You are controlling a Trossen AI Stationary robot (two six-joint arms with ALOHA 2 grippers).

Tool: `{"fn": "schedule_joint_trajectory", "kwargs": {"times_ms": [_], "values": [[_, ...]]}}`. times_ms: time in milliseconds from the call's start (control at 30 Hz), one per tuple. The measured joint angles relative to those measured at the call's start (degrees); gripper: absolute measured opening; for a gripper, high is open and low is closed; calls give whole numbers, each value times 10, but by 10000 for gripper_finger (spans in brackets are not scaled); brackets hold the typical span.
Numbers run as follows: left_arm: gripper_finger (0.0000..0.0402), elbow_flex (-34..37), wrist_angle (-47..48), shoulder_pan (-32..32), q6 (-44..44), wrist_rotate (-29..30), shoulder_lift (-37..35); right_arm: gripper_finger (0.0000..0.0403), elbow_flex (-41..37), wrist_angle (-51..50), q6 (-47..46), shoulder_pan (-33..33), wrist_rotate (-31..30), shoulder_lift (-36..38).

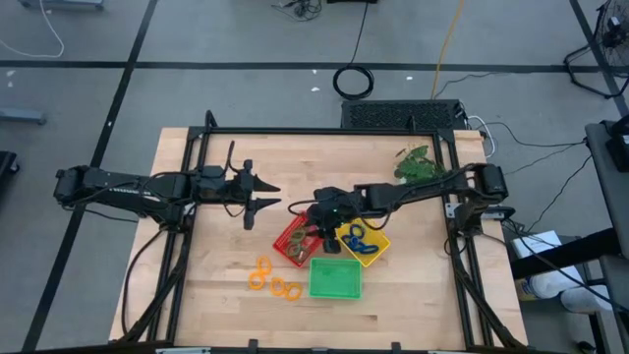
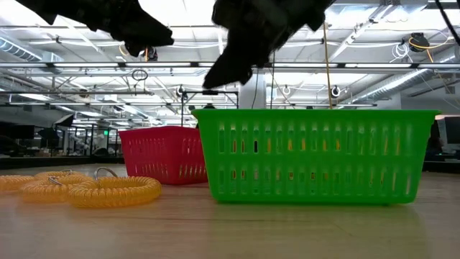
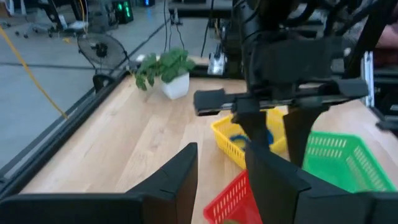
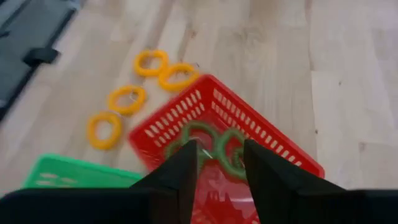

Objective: Sort spring keychains
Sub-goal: Put the yellow spring keychain into the green bin

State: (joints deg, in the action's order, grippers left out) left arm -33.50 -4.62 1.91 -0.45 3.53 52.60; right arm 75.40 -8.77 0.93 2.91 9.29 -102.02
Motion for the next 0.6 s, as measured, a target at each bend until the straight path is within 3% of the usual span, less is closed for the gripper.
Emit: {"fn": "schedule_joint_trajectory", "kwargs": {"times_ms": [267,400,600], "values": [[141,0,-29,0,-31,-4,0,119,-24,-84,2,28,-1,122],[141,0,-18,0,-52,-10,0,110,-109,-52,-17,36,-18,212],[141,0,9,0,-30,-15,0,103,-282,65,-88,44,-105,377]]}}
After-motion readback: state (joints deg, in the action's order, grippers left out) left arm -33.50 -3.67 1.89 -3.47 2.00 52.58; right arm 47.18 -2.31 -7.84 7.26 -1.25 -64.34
